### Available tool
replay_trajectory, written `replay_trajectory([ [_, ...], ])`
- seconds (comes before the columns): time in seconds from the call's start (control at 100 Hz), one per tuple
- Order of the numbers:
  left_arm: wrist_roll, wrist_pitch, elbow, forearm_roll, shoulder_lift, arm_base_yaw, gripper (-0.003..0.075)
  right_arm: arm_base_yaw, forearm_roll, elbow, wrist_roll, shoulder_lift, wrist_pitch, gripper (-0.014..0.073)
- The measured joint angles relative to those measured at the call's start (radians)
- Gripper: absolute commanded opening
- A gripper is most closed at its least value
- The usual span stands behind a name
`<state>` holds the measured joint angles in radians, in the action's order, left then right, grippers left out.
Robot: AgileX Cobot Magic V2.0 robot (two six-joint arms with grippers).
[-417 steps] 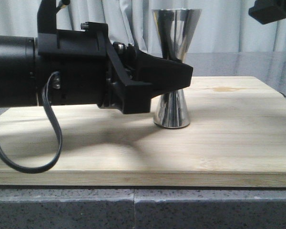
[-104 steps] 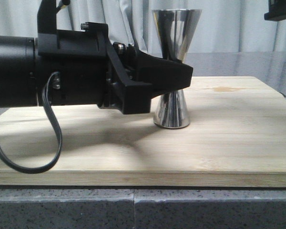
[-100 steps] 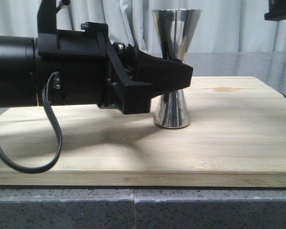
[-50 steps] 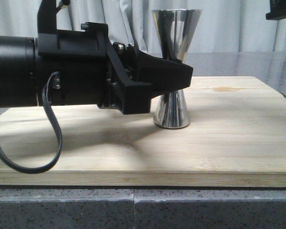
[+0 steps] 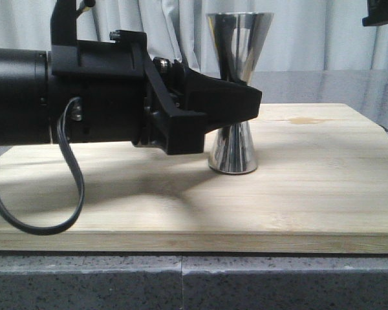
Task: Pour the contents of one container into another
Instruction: 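Hold the tilted beaker, pouring liquid into the jigger held by left gripper, then tilt the glass beaker upright and move it away with the right gripper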
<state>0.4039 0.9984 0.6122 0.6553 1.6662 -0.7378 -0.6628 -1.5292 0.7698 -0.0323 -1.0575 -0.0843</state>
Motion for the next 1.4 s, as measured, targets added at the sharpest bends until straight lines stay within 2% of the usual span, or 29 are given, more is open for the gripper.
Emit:
replay_trajectory([
  [0.95, 0.000, 0.000, 0.000, 0.000, 0.000, 0.000, -0.0019, 0.000, 0.023, 0.000, 0.010, 0.000, 0.002, 0.0193],
  [1.21, 0.000, 0.000, 0.000, 0.000, 0.000, 0.000, -0.0019, 0.000, 0.071, 0.000, 0.182, 0.000, 0.002, 0.0193],
  [1.4, 0.000, 0.000, 0.000, 0.000, 0.000, 0.000, -0.0019, 0.000, 0.082, 0.000, 0.389, 0.000, 0.002, 0.0193],
])
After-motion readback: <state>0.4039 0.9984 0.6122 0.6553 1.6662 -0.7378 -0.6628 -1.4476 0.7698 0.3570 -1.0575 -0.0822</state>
